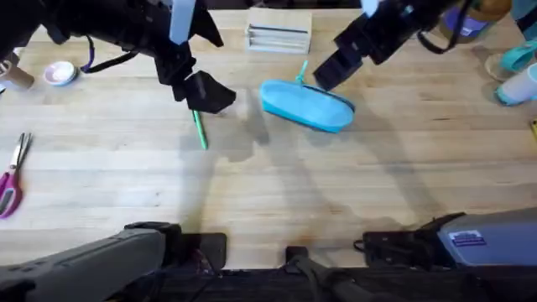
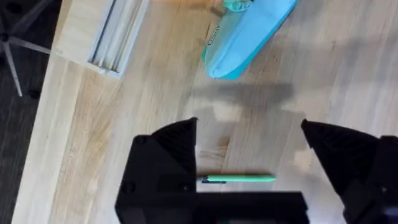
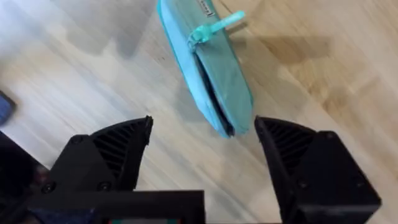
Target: Unzip the bag, pick up the pens from the table one at a time and place them inside, then zip the bag closed.
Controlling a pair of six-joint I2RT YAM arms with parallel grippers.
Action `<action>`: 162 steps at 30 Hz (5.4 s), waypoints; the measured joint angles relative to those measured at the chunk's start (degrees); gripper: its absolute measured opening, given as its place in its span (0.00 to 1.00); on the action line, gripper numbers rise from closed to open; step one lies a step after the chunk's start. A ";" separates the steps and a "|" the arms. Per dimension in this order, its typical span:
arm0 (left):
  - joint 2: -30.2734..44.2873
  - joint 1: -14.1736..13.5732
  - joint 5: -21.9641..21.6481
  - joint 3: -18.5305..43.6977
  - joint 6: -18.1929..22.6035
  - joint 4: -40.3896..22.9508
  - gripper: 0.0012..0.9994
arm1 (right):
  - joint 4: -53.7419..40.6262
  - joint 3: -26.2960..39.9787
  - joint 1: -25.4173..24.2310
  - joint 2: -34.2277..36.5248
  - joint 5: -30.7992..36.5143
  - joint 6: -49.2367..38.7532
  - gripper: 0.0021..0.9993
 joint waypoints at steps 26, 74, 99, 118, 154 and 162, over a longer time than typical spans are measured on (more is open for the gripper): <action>0.00 0.00 -0.02 0.00 0.00 0.02 0.99 | 1.73 -0.26 2.73 9.54 4.07 -11.14 0.03; 0.00 0.00 -0.02 0.00 0.00 0.06 0.99 | 3.46 -0.31 2.88 21.11 3.03 -11.35 0.03; 0.00 0.00 0.00 0.00 0.00 0.04 0.99 | 1.64 -0.28 2.88 24.56 -2.95 -11.36 0.04; 0.00 0.00 -0.02 0.00 0.00 0.00 0.99 | -0.02 -0.28 4.17 23.49 -7.17 -11.25 1.00; 0.00 0.00 -0.02 0.00 0.00 0.00 0.99 | 1.31 0.63 -1.21 -4.15 -4.13 -10.71 1.00; 0.00 0.00 -0.02 0.00 0.00 0.00 0.99 | 0.83 0.63 -1.21 -6.13 -4.13 -10.71 1.00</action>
